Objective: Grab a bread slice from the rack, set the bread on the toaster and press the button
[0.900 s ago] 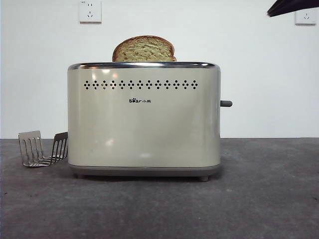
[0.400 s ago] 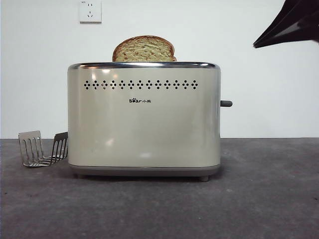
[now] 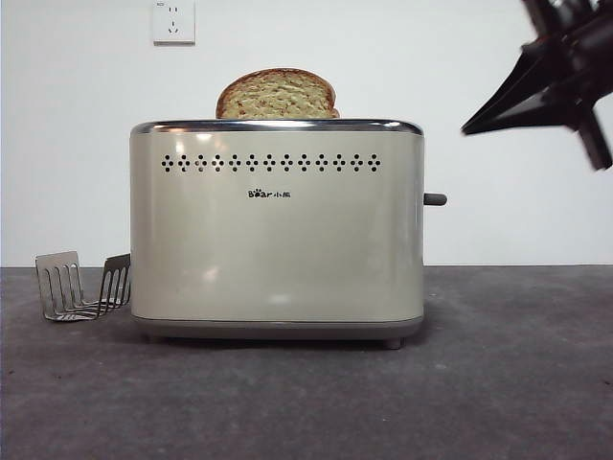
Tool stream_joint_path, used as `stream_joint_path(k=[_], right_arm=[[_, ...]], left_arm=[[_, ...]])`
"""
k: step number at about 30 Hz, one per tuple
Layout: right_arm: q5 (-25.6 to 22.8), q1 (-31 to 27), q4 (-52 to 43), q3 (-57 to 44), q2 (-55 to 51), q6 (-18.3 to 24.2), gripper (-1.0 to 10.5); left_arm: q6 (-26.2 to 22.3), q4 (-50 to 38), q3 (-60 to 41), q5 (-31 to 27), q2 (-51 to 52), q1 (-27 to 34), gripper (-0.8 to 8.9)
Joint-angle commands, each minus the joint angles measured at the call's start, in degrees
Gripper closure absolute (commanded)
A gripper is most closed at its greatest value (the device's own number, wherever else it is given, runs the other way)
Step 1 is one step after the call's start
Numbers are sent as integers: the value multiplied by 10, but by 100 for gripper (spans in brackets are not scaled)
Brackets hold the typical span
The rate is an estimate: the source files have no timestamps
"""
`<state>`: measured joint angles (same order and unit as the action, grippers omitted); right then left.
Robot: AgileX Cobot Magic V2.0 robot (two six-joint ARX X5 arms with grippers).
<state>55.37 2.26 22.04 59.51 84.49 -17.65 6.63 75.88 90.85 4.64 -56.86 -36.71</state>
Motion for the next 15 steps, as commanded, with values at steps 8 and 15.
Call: stream_joint_path(k=[8, 15], right_arm=[[-15, 23, -100, 2, 62, -70, 952], [-18, 23, -127, 7, 102, -94, 953]], left_arm=[[58, -2, -12, -7, 44, -1, 818], [69, -2, -12, -17, 67, -1, 818]])
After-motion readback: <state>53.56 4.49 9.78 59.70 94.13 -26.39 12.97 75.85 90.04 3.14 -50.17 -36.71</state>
